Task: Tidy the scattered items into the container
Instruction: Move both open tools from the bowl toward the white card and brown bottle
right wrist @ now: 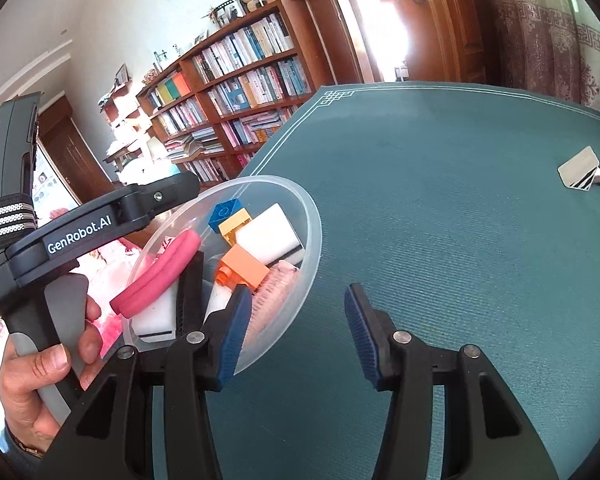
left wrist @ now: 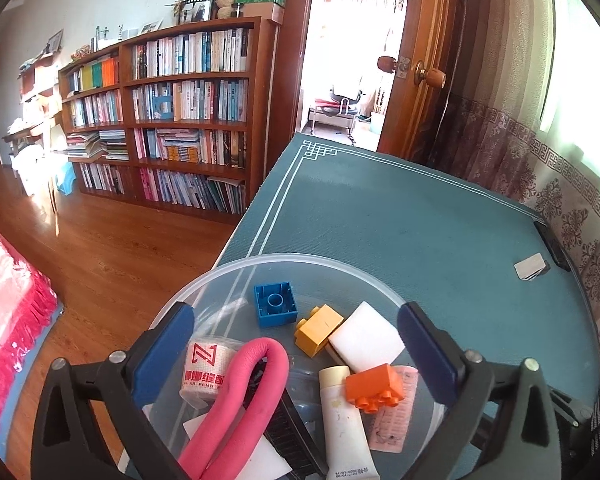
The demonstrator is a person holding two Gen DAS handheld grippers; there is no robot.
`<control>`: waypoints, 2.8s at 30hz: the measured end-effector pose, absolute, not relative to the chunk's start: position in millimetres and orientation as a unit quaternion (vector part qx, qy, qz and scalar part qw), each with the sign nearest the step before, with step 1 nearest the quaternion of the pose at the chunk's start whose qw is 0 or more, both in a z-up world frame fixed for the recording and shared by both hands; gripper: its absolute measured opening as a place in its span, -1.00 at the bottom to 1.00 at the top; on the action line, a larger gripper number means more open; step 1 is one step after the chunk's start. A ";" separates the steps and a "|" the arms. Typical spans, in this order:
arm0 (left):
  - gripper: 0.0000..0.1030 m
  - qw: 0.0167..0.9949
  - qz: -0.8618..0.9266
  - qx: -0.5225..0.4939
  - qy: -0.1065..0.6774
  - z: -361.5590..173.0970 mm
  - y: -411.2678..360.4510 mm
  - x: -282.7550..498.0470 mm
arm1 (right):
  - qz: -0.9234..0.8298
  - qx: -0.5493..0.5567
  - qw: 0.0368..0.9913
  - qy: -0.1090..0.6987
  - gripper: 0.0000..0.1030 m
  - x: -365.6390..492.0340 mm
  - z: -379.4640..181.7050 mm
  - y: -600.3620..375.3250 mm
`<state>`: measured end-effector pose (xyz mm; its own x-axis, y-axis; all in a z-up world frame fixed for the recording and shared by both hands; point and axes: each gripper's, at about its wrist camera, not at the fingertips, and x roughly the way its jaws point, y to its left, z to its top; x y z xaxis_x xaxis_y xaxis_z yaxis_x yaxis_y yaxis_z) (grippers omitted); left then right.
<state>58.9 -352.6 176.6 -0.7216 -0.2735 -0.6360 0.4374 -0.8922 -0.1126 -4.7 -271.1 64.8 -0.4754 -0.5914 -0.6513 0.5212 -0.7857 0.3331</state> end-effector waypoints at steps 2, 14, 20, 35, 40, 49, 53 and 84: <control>0.99 0.193 -0.920 0.319 0.122 178.4 -347.8 58.4 | -0.858 0.399 0.320 -0.050 0.01 -5.2 63.7 -266.3; 0.99 0.174 -0.923 0.330 0.097 182.1 -315.0 49.0 | -0.865 0.405 0.285 -0.079 0.01 -5.5 57.5 -224.2; 0.99 0.161 -0.925 0.335 0.079 184.1 -295.2 42.5 | -0.867 0.409 0.269 -0.094 0.01 -6.7 53.8 -202.9; 0.99 0.126 -0.923 0.360 0.047 176.6 -244.4 13.6 | -0.874 0.413 0.221 -0.128 0.01 -16.2 40.2 -143.5; 0.99 0.109 -0.922 0.370 0.044 172.8 -227.9 0.8 | -0.877 0.413 0.201 -0.140 0.01 -21.6 36.8 -121.0; 0.99 0.081 -0.918 0.386 0.034 164.8 -199.0 -23.5 | -0.884 0.412 0.165 -0.144 0.01 -35.1 34.1 -83.8; 0.99 0.065 -0.917 0.392 0.032 160.0 -185.6 -36.7 | -0.888 0.411 0.145 -0.147 0.01 -42.6 33.1 -67.1; 0.99 -0.012 -0.905 0.425 0.010 114.2 -95.0 -198.1 | -0.909 0.374 0.093 -0.159 0.12 -58.8 21.4 -11.9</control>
